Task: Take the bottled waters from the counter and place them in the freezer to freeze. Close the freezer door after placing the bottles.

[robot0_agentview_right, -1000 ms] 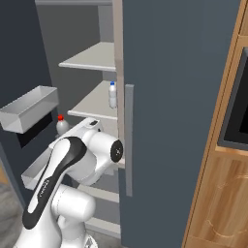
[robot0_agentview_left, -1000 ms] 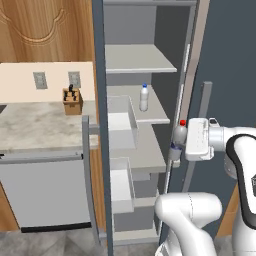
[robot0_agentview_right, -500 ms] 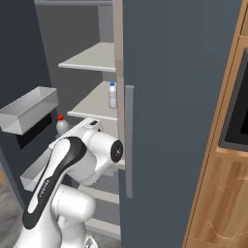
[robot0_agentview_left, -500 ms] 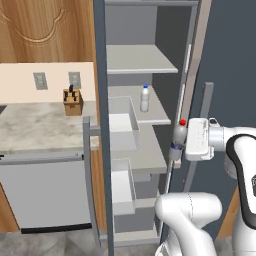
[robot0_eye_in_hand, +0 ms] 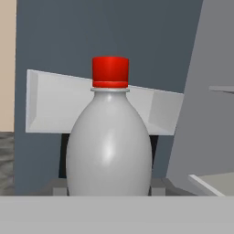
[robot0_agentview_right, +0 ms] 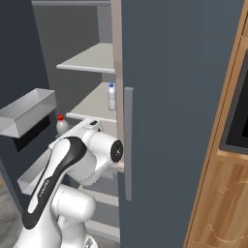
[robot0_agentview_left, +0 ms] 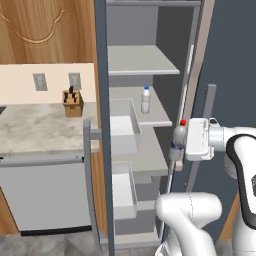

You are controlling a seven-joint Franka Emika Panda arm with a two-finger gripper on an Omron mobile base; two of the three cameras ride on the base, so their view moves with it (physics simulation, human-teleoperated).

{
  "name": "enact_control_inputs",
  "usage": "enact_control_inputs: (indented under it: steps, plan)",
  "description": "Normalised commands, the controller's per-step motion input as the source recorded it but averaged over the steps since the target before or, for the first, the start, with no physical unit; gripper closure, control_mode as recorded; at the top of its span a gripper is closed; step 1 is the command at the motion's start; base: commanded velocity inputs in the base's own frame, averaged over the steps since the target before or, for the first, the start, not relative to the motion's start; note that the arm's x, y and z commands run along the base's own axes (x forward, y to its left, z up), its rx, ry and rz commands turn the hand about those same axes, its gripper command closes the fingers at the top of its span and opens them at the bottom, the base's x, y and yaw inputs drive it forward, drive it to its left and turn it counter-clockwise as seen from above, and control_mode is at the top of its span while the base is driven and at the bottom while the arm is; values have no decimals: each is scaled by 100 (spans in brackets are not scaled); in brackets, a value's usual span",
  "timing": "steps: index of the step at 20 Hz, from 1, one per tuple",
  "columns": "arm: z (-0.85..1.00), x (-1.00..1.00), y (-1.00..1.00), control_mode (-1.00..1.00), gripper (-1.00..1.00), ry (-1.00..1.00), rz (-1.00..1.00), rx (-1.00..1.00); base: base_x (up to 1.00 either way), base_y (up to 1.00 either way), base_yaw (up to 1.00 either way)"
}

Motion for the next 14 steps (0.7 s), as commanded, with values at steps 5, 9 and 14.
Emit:
enact_control_inputs:
  steps: [5, 9, 14]
  plan:
    - [0, 0, 0, 100, 100, 0, 0, 0, 29, 18, 0]
    - [0, 0, 0, 100, 100, 0, 0, 0, 18, 18, 0]
    - [0, 0, 0, 100, 100, 0, 0, 0, 23, 26, 0]
